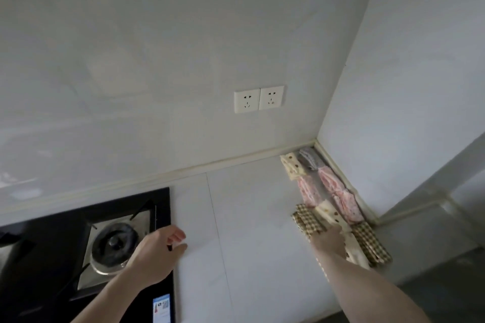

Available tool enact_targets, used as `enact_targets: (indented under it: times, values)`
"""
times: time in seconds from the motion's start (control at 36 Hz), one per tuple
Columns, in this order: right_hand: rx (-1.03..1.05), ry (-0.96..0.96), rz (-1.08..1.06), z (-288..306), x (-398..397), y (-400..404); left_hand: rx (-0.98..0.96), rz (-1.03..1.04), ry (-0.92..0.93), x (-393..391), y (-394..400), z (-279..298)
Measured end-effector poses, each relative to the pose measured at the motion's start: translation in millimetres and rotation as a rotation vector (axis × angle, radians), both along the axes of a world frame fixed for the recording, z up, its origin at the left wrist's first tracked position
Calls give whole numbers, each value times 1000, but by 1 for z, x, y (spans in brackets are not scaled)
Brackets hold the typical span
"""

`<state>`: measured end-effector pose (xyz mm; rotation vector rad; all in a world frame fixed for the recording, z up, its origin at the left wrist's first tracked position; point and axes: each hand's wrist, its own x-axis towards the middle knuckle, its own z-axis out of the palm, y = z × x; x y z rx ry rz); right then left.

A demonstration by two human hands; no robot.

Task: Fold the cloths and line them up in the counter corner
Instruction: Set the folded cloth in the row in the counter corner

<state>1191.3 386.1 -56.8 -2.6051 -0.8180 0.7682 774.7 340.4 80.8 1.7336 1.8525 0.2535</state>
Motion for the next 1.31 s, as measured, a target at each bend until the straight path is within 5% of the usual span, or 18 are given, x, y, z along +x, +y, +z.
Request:
enact_targets:
  times: [0.11,0.19,0.39,0.56,1.06,1.31]
  values:
    - [105,-229,306,5,-12,-2,36,9,-29,9,2,2]
    - [-31,-295,452,4,-19,0,41,11,-40,14,0,4]
    - [-148,-205,456,-10,-25,7,47,21,-44,3,-19,7]
    - [86,-215,452,6,-59,3,72,87,-54,-23,-50,10]
    - [500,404,1258,137,-443,-176,192,451,-13,-216,-279,33]
    - [447,535,1505,166,-586,-272,173,698,45,-315,-419,43]
